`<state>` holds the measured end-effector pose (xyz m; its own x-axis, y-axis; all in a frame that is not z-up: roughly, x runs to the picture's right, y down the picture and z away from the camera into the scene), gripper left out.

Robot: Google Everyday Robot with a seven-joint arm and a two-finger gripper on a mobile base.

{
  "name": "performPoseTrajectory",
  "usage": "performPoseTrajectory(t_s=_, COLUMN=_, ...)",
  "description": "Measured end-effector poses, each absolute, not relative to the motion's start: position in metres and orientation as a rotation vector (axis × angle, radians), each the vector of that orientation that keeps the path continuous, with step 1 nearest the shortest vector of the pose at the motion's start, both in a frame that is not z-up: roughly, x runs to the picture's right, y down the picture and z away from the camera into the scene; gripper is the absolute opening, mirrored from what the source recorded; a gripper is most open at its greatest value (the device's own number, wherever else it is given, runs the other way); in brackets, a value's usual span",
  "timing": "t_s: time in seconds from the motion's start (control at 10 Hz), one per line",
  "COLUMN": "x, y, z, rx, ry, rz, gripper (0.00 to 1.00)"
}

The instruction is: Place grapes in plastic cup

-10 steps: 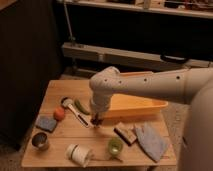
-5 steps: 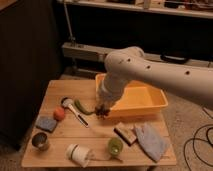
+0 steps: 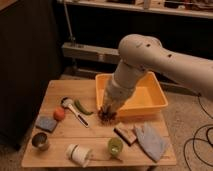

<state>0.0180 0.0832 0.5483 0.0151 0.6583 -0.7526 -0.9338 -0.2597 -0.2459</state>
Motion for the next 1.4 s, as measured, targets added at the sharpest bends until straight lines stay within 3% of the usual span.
performPoseTrajectory(t_s=0.7, x=0.033, y=0.219, z=0.574, rx=-1.182, ry=0.639, rz=1.48, gripper=0.0)
performPoseTrajectory(t_s=1.4, x=0.057, y=0.215, z=0.582, rx=-1.161, ry=0.659, rz=1.534, gripper=0.0)
